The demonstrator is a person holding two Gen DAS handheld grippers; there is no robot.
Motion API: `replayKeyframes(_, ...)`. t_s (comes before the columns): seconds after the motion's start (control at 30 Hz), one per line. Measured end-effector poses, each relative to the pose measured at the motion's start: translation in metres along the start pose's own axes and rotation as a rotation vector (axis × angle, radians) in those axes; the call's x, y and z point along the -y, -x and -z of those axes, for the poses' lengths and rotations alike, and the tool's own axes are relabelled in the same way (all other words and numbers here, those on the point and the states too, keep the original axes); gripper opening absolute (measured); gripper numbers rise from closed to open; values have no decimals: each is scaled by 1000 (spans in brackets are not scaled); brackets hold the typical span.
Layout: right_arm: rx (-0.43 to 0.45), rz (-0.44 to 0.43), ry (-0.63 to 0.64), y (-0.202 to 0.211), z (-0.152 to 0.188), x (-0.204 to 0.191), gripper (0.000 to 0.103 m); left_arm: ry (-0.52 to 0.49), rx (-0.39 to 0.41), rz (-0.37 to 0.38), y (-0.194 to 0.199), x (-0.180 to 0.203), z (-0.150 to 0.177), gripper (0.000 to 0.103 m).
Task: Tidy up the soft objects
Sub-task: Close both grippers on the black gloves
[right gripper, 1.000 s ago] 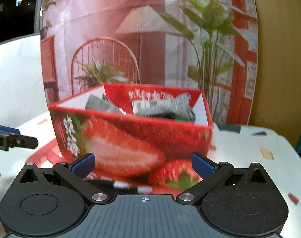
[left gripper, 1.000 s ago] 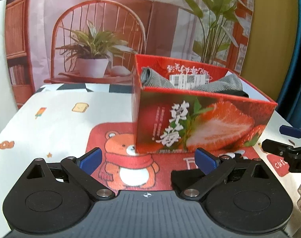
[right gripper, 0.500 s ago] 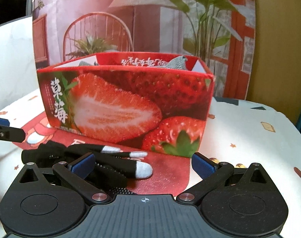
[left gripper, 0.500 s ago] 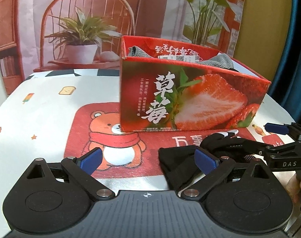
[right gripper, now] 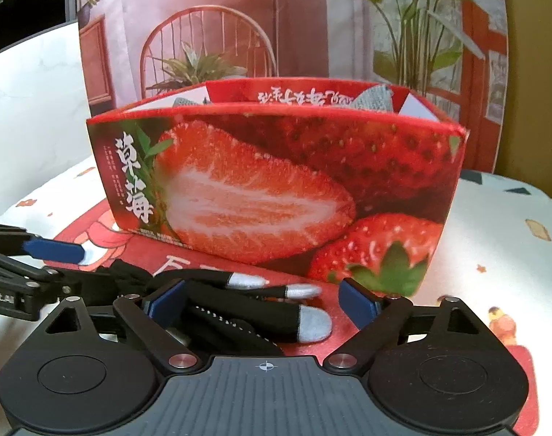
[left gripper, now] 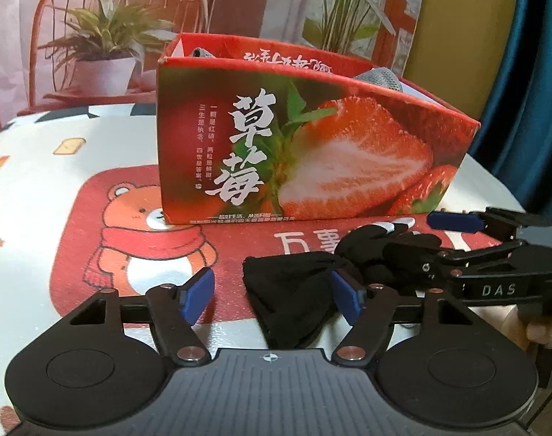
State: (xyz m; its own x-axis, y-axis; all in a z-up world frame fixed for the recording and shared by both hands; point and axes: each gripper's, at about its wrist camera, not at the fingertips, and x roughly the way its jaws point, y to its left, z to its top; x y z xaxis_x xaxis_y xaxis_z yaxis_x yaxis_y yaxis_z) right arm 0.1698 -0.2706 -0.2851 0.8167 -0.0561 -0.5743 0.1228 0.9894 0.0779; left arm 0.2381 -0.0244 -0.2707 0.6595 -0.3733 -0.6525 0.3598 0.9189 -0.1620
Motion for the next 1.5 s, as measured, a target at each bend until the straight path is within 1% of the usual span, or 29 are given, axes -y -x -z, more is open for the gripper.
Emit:
replayKeyframes(0.03,-2,-4,0,0,1,0,85,3,2,8,-1,-1,0,65)
replayKeyframes(0.07,-4,-8,-1,-1,1,0,84,2,1,20,-2,-1,0,55)
replayKeyframes(0.1,-8,-12,-3,-1,1,1,84,0,2,34,-2,-1,1,49)
replayKeyframes(0.13,-18,-18,-9,-2,2,2,84,-7,6,37,-2,0,1,48)
replayKeyframes(0.2,-34,-23,-14,-4,5,2,83,-37,16,30,-1,4,2,42)
replayKeyframes(0.23,-35,-23,-11,-5,5,2,83,-44,19,30,-2,6,3,41)
replayKeyframes(0.33,-42,-28,5,-5,7,-2,81,-25,18,34,-2,3,5,40)
replayKeyframes(0.4,-48,-38,18,-5,8,-3,76,-4,17,35,-1,-1,6,40)
replayKeyframes(0.53,-52,-63,20,-6,7,-3,70,15,17,40,-1,-4,8,40)
replayKeyframes(0.7,-54,-121,22,-5,8,-2,50,38,15,48,0,-6,11,40)
replayKeyframes(0.77,-55,-136,22,-4,9,-2,45,42,13,50,0,-6,11,40)
replayKeyframes(1.13,-53,-137,17,-4,9,-2,44,52,15,51,1,-6,14,40)
replayKeyframes(1.37,-55,-138,8,-4,9,-1,44,33,3,46,2,-2,12,41)
replayKeyframes(1.43,-55,-140,4,-4,9,-1,43,27,-1,49,3,-1,12,41)
replayKeyframes(1.5,-57,-144,3,-3,9,-1,39,24,-5,55,3,0,11,41)
